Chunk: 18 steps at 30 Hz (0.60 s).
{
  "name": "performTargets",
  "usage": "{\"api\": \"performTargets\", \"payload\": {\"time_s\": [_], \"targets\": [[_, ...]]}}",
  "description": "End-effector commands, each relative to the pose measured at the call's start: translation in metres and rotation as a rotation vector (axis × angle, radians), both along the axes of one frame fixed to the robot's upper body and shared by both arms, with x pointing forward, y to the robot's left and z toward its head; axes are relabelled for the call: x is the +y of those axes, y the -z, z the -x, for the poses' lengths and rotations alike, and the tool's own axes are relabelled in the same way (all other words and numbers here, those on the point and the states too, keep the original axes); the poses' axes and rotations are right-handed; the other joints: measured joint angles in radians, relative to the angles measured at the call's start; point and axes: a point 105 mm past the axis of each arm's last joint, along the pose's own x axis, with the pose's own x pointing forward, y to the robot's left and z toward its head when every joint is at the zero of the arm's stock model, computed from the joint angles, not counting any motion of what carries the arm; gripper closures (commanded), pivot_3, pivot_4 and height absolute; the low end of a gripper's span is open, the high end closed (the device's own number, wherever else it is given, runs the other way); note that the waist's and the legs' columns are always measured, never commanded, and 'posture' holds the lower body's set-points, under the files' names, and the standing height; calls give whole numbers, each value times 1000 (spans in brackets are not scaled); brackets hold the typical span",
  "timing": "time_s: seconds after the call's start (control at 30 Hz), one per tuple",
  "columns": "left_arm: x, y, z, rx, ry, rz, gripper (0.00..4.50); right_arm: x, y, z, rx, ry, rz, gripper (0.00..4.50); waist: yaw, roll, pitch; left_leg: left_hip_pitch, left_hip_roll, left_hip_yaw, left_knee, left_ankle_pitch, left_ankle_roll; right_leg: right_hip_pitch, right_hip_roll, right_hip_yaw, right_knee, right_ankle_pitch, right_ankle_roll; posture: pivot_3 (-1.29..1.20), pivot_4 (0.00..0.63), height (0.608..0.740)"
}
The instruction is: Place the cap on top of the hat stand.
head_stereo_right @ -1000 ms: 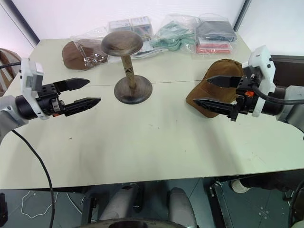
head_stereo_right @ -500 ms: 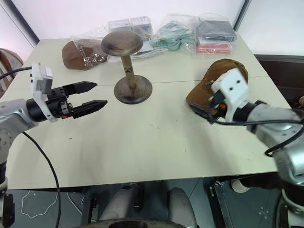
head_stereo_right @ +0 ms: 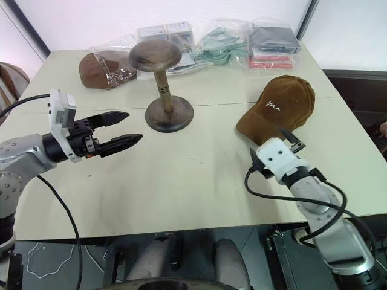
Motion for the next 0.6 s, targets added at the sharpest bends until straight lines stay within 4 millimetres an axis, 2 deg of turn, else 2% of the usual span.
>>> {"api": "performTargets", "payload": {"time_s": [0.03, 0.3, 0.6], "targets": [[-1, -8, 5, -30, 5, 0, 0, 6, 5, -1, -46, -16, 34, 12, 0, 0, 0, 0, 0, 0, 0, 0, 0, 0, 0, 0, 0, 0, 0, 0, 150, 740], [4, -13, 7, -42, -19, -19, 0, 10, 30, -19, -59, 33, 53, 12, 0, 0, 0, 2, 0, 0, 0, 0, -1, 1, 1, 0, 1, 0, 0, 0, 150, 740], [6, -17, 13, -53, -48, -28, 0, -5, 43, -44, -103, 160, 166, 12, 0, 0, 0, 3, 0, 0, 0, 1, -2, 1, 1, 0, 2, 0, 0, 0, 150, 740]]}}
